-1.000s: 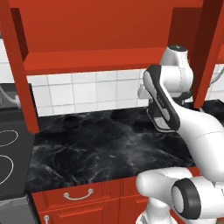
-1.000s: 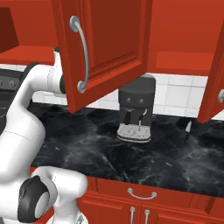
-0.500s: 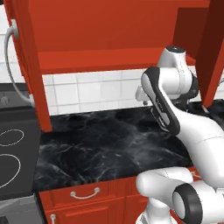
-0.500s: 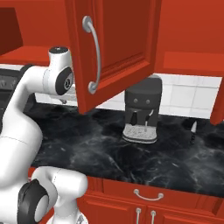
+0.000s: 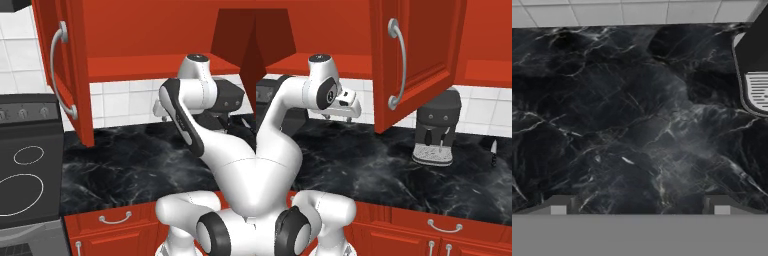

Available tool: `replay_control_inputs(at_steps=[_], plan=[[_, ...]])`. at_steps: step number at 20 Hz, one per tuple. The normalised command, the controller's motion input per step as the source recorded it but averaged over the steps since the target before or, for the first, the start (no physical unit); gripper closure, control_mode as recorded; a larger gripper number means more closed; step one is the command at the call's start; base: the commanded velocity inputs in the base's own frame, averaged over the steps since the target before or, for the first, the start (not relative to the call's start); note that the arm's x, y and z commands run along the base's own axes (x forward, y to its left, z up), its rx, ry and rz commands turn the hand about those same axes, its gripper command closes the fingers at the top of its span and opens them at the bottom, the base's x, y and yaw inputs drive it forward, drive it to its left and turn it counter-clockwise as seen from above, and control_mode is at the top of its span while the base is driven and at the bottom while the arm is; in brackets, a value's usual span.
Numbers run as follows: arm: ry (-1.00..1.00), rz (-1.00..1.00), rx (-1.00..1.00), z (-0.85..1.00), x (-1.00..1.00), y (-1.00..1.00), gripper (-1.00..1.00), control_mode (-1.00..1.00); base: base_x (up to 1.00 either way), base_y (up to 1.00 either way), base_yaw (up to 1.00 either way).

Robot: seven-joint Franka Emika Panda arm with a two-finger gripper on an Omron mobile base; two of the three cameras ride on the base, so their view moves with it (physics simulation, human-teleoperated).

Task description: Close all open cabinet doors.

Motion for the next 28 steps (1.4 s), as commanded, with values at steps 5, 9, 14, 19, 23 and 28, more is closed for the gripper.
replay_control_inputs(at_steps=[5, 9, 14, 19, 23, 28], plan=[[0.00, 0.00, 0.00, 0.00, 0.00, 0.00, -1.00, 1.00, 0.00, 0.25, 0.00], [0.00, 0.00, 0.00, 0.00, 0.00, 0.00, -1.00, 1.00, 0.05, 0.28, 0.00], [0.00, 0.00, 0.00, 0.00, 0.00, 0.00, -1.00, 1.00, 0.04, 0.17, 0.00], [0.00, 0.00, 0.00, 0.00, 0.00, 0.00, -1.00, 1.00, 0.00, 0.00, 0.00], [0.00, 0.00, 0.00, 0.00, 0.00, 0.00, -1.00, 1.00, 0.00, 0.00, 0.00], [-0.04, -0.01, 0.00, 0.00, -0.34, 0.00, -1.00, -1.00, -0.05, 0.00, 0.00]])
